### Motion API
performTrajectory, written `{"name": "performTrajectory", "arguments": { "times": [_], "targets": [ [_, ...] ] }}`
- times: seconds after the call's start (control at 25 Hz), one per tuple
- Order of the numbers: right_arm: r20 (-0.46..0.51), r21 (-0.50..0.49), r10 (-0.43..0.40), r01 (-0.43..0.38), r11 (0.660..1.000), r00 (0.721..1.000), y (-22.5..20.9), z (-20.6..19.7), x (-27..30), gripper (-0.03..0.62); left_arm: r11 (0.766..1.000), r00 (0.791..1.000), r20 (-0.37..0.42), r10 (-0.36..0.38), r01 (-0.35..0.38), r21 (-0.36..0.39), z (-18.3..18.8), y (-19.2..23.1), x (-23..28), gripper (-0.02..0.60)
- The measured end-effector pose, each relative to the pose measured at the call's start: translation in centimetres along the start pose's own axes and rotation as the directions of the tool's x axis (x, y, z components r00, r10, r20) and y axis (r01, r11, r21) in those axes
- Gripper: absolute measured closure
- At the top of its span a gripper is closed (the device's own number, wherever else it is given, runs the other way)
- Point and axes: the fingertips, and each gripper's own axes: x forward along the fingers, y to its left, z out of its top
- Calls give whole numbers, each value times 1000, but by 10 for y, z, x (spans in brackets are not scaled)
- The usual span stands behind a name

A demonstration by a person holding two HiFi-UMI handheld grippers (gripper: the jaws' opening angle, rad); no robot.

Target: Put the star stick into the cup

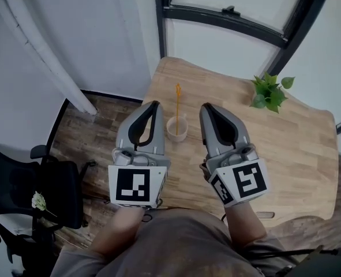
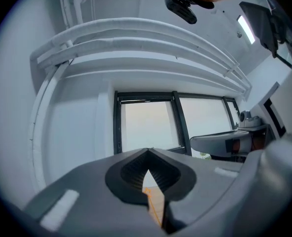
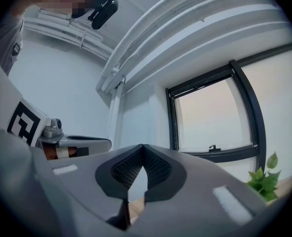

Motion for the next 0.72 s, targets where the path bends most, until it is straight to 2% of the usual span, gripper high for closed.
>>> {"name": "performTrajectory", "arguments": {
  "times": [0.72],
  "targets": [
    [20, -8, 9, -8, 1000, 1000, -5, 7, -4, 572, 1000, 1000, 9, 10, -10, 19, 5, -8, 0, 581]
  ]
}}
